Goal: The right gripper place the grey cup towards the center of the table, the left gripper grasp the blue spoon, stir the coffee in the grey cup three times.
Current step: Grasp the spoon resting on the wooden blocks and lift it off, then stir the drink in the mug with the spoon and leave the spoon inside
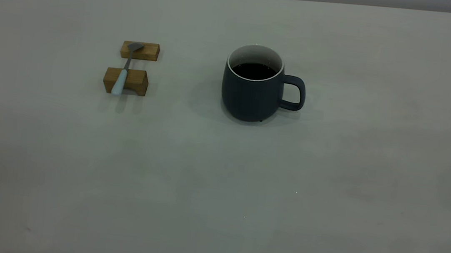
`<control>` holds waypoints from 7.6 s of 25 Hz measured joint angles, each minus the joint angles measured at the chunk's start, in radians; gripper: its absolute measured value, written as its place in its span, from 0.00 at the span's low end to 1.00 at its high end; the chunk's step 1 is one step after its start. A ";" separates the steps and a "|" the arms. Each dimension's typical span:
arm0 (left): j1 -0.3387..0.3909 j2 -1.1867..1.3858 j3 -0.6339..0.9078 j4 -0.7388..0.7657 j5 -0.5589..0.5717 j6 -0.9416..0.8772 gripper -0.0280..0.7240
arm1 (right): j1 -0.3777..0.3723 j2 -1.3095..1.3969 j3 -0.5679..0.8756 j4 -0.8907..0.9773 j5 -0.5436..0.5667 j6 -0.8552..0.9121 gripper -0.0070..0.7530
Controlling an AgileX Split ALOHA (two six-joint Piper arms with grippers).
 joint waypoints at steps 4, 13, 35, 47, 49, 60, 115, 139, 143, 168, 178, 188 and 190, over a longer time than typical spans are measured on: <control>0.000 0.000 0.000 0.000 0.000 0.000 0.73 | -0.004 0.000 0.000 -0.043 0.005 0.014 0.79; 0.000 0.000 0.000 0.000 0.000 0.000 0.73 | -0.005 0.000 0.000 -0.051 0.047 0.042 0.79; 0.000 0.000 0.000 -0.004 0.000 0.000 0.73 | -0.005 -0.001 0.001 -0.035 0.052 0.042 0.79; 0.000 0.191 -0.069 -0.002 -0.069 -0.070 0.74 | -0.005 -0.001 0.001 -0.034 0.052 0.042 0.79; 0.000 0.337 -0.092 0.022 -0.142 -0.070 0.75 | -0.005 -0.001 0.001 -0.034 0.052 0.042 0.79; 0.000 1.229 -0.267 -0.040 -0.552 -0.070 0.82 | -0.005 -0.001 0.001 -0.034 0.052 0.042 0.79; -0.229 2.191 -1.027 -0.372 -0.420 -0.319 0.27 | -0.005 -0.001 0.001 -0.034 0.055 0.042 0.79; -0.290 2.326 -1.077 -1.384 -0.179 -1.051 0.27 | -0.005 -0.001 0.001 -0.034 0.055 0.042 0.79; -0.290 2.377 -1.077 -1.390 -0.202 -0.993 0.27 | -0.005 -0.001 0.001 -0.034 0.055 0.042 0.79; -0.300 2.518 -1.077 -1.540 -0.178 -0.799 0.27 | -0.005 -0.001 0.001 -0.034 0.055 0.042 0.79; -0.300 2.516 -1.077 -1.580 -0.306 -0.645 0.27 | -0.005 -0.001 0.001 -0.034 0.055 0.042 0.79; -0.300 2.515 -1.077 -1.528 -0.156 -0.829 0.27 | -0.005 -0.001 0.001 -0.034 0.055 0.042 0.79; -0.298 2.514 -1.077 -1.511 -0.207 -0.819 0.27 | -0.005 -0.001 0.001 -0.034 0.055 0.042 0.79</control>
